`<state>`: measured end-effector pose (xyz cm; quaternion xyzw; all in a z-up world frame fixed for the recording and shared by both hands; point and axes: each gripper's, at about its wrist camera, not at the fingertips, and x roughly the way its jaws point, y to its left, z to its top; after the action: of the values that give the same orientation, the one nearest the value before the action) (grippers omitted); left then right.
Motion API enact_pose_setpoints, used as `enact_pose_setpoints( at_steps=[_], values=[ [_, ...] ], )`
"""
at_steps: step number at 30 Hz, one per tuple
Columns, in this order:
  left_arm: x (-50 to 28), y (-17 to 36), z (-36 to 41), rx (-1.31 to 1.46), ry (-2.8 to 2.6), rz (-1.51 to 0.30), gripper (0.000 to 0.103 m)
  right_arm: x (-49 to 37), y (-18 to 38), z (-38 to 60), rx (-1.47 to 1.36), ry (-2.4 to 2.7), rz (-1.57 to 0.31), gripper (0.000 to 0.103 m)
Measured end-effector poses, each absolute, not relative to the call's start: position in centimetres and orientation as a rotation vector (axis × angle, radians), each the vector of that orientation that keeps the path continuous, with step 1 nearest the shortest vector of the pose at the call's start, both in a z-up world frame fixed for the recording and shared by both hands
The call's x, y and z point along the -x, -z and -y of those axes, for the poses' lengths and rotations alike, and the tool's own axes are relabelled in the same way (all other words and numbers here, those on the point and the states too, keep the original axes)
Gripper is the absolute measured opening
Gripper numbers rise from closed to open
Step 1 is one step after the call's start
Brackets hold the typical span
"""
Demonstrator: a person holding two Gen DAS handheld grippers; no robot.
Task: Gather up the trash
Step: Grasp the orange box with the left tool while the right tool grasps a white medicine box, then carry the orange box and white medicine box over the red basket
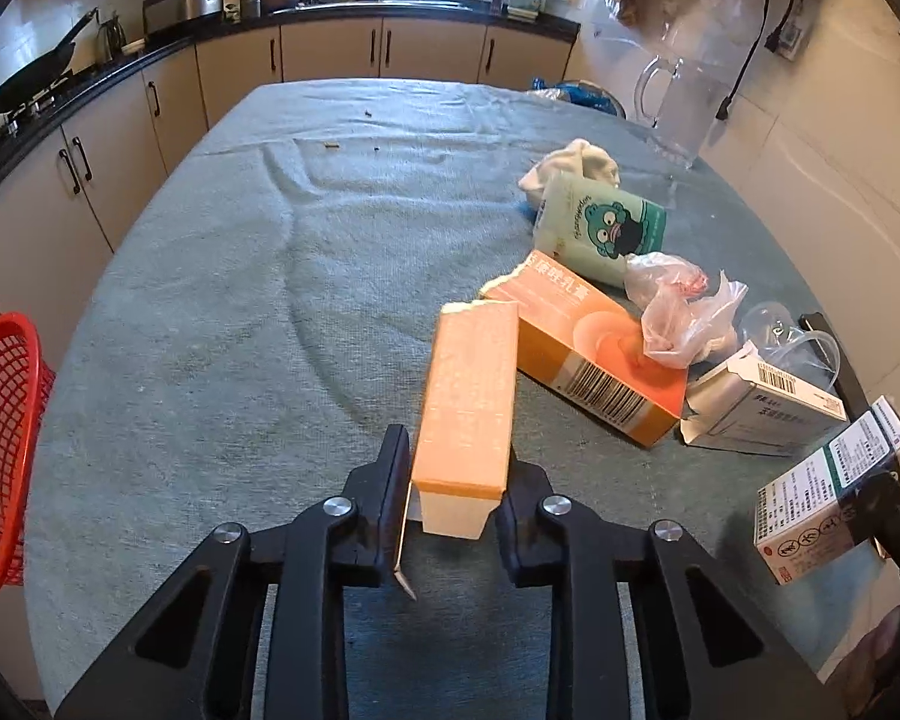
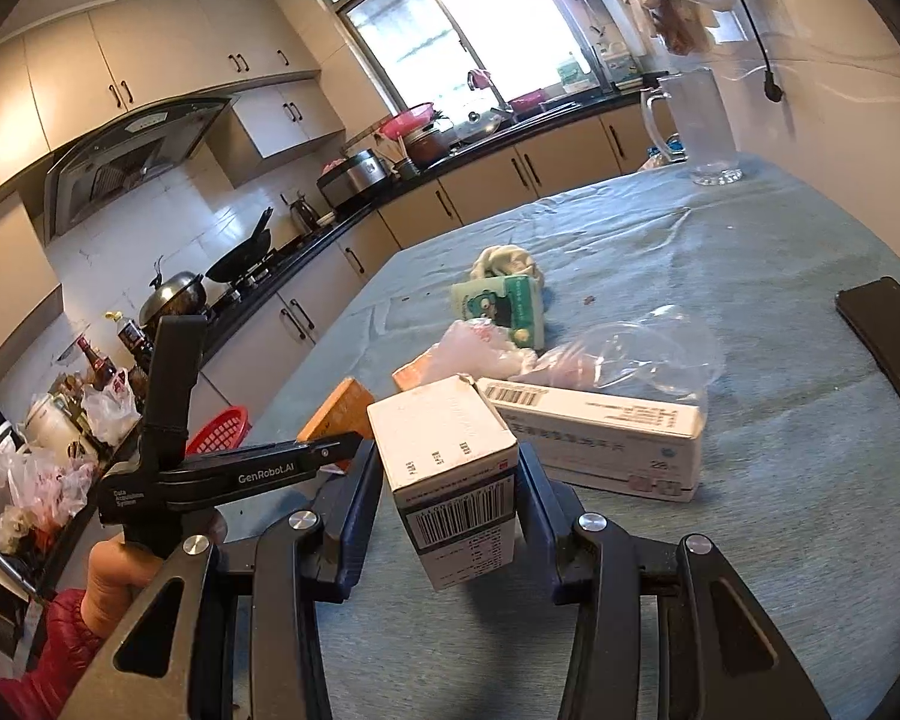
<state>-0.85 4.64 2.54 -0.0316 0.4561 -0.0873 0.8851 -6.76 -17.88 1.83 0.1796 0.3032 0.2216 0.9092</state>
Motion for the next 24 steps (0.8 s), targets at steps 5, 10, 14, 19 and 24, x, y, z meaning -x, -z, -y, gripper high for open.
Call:
enact_pose_setpoints(
  at_steps=[5,10,14,19,24],
  values=[
    [2.4,-3.3,-5.6,0.071,0.203,-0.906,0.022,6.6,-2.0,16.8,-0.352,-0.465,-0.630,0.048],
    [4.3,-4.2,-6.4,0.051,0.186,-0.853,0.022,6.3,-2.1,15.2,-0.335,-0.484,-0.641,0.048],
    [5.5,-4.9,-7.4,0.060,0.174,-0.819,0.022,6.3,-2.3,14.1,-0.318,-0.495,-0.643,0.048],
    [6.8,-5.4,-8.3,0.040,0.140,-0.779,0.022,6.3,-2.4,12.9,-0.303,-0.502,-0.652,0.048],
    [7.6,-5.6,-9.5,0.036,0.110,-0.757,0.022,6.4,-2.8,11.6,-0.281,-0.512,-0.657,0.048]
  ],
)
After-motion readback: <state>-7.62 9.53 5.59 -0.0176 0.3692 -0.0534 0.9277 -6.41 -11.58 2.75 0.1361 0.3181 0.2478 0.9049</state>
